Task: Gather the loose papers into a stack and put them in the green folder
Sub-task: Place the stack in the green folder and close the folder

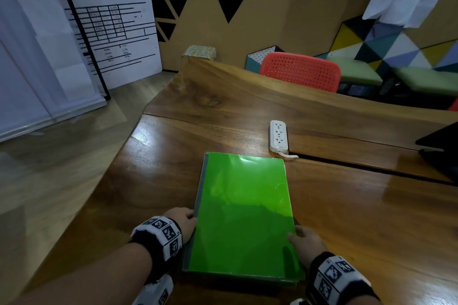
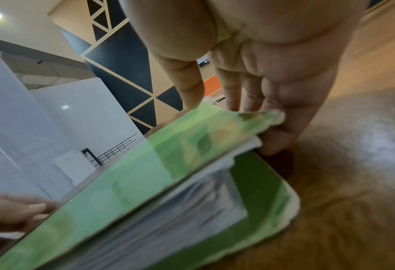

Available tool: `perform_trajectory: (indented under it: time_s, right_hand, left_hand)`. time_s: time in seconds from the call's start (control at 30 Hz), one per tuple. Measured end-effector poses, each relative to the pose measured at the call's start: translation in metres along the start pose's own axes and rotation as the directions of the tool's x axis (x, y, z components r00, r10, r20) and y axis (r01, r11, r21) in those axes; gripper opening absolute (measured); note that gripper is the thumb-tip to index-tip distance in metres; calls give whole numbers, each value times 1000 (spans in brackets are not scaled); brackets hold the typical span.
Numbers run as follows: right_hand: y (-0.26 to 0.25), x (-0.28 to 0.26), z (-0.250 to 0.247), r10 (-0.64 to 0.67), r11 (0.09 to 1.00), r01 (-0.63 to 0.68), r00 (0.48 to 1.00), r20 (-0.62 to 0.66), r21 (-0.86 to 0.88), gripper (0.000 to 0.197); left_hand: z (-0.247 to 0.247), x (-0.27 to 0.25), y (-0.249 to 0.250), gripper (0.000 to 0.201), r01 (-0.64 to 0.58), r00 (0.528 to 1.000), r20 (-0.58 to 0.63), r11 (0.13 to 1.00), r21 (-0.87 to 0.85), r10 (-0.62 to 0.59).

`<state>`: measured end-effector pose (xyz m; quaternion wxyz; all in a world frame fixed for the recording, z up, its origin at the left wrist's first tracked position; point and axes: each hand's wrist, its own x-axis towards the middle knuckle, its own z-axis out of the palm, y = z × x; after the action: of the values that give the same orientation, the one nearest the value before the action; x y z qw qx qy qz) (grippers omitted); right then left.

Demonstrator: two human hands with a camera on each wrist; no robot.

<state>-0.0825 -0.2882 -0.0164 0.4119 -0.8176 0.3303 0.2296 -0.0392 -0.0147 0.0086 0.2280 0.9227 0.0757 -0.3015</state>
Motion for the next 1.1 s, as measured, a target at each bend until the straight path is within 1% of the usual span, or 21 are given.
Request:
perform_trajectory:
  time_s: [0.13,0.23,0.4,0.57,0.77,0.93,1.1]
  right_hand:
    - [-3,2,-4,-18,1000,17,998,-58,-12,40]
    - [-1,8,-4,-17,1000,17,995,-100,-6,35]
    - [0,11,-5,11,1000,-14,995,-98,-21,30]
    - [-2,16,-8,56,998,-58,993,-108,-12,32]
    - [-6,20,-17,32,999,-38,989,-144,-37,35]
    - [-10,24,-25,5,998,-14,990,-142,-57,38]
    - [-14,27,-27,30,998,-37,988,-151,-47,38]
  left_hand:
    - [-2,1,-3,43,10,1000,12,999,-47,-9]
    - [-1,3,-4,45,10,1000,14,999,-43,-10]
    - [2,5,-5,46,17,1000,12,998,-62,-16]
    - [0,11,5,48,0,1000,26,998,-55,2]
    - [-5,22,26,49,-24,999,45,999,-49,26]
    - [-7,28,34,51,-47,996,71,998,-33,49]
    - [-7,30,37,51,-40,995,91,998,-43,44]
